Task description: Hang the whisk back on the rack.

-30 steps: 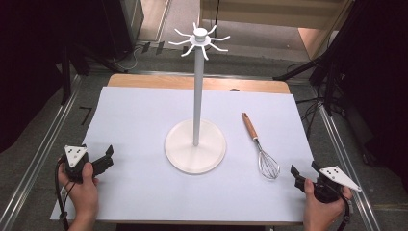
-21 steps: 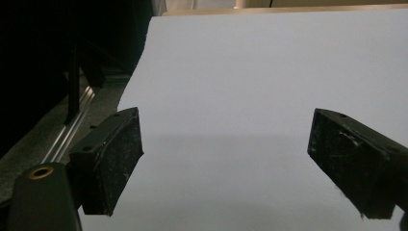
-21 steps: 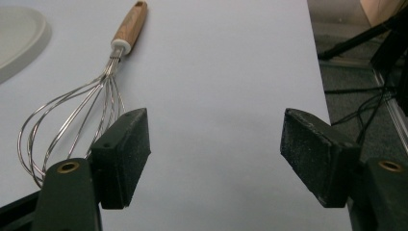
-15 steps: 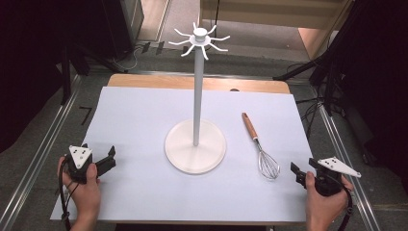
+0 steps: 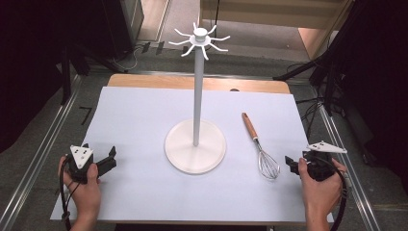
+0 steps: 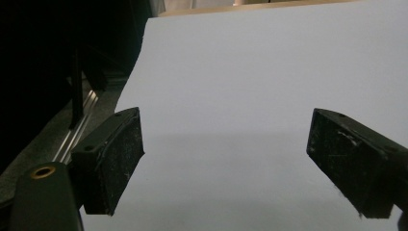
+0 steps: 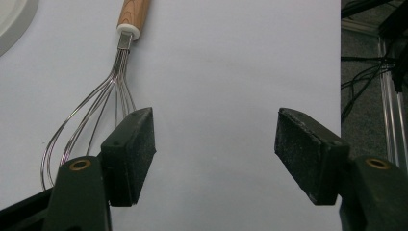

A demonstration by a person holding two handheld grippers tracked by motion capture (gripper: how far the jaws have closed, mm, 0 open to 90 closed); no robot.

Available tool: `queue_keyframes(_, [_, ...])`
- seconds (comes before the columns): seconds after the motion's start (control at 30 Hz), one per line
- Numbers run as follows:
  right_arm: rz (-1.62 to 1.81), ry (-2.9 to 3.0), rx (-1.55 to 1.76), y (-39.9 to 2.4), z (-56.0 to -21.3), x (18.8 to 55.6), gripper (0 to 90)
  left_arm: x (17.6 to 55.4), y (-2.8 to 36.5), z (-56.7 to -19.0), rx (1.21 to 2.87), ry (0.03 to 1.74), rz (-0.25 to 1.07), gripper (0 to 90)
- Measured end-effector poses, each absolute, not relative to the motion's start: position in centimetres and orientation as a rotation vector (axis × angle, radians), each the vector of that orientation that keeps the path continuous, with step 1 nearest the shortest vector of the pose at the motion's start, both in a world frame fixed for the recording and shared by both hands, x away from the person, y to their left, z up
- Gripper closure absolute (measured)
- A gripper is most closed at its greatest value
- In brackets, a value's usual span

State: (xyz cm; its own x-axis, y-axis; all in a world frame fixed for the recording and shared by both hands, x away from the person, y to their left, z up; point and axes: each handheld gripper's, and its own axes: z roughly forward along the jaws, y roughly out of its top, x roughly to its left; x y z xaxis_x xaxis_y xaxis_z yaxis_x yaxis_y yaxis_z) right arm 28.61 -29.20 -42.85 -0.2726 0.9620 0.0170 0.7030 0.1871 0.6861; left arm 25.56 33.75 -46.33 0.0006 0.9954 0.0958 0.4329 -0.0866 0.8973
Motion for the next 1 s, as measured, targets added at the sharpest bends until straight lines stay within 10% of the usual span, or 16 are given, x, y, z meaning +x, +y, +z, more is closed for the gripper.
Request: queue_keyframes(1.0, [0.619,2.307,1.561,-23.6,-40.9,36.0,39.7,25.6,33.7,-46.4,1.604,1.501,1.05,13.3])
